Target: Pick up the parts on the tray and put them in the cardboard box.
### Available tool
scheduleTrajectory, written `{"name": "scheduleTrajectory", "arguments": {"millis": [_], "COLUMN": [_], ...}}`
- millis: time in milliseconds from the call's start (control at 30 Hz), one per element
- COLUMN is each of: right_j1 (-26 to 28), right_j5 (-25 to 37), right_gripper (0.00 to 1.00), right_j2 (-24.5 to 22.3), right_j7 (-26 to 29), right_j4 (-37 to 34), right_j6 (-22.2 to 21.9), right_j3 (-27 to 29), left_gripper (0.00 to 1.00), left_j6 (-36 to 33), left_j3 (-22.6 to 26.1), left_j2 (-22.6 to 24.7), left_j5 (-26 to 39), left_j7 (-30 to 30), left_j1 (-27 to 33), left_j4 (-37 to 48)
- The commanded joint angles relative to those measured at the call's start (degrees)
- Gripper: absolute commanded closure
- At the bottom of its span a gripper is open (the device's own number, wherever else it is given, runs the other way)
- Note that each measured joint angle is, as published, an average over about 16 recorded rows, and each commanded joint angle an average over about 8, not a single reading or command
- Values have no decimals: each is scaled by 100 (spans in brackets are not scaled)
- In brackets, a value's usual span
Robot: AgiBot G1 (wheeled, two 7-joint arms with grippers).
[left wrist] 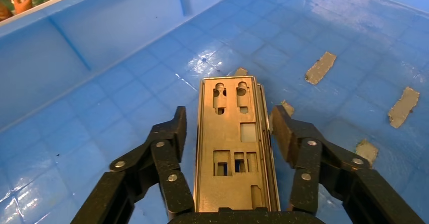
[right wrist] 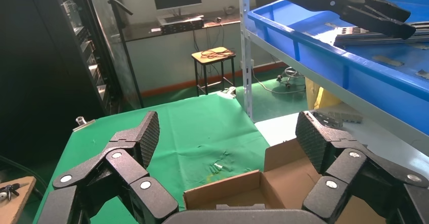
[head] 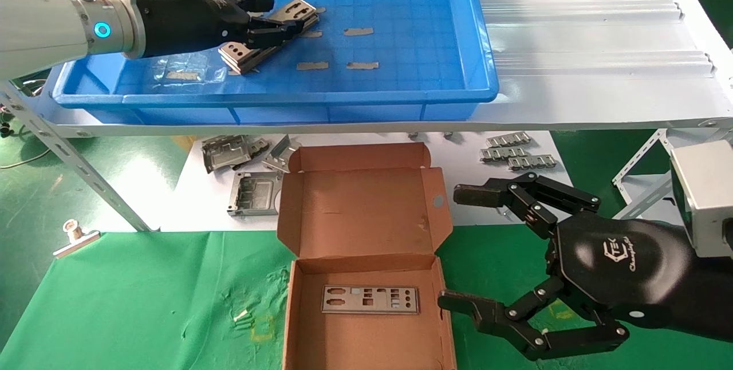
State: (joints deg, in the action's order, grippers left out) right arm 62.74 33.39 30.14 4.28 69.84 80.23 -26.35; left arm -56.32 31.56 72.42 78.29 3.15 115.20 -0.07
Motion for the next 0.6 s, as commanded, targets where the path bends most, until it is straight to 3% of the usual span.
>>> {"name": "scheduleTrajectory", "arguments": {"millis": [33, 133, 200, 300, 600], "right_j1": [0, 0, 0, 0, 0], "right_j5": [0, 0, 0, 0, 0], "right_gripper": [0, 0, 0, 0, 0], "right_j2": [0, 0, 0, 0, 0], "right_j7": [0, 0, 0, 0, 0], "right_j4": [0, 0, 0, 0, 0], "right_j6": [0, 0, 0, 0, 0], "right_j3": [0, 0, 0, 0, 0], "left_gripper": [49, 85, 95, 100, 100], "left_j6": [-8, -38, -59, -80, -40], "left_j3": [-3, -12, -18, -29, -48], "left_j2": [2, -2, -5, -12, -26], "left_j5": [-4, -16, -26, -41, -68], "left_j7": [-8, -15, -19, -31, -84], "left_j1": [1, 1, 1, -3, -14], "left_j4": [4, 3, 2, 8, 37]}}
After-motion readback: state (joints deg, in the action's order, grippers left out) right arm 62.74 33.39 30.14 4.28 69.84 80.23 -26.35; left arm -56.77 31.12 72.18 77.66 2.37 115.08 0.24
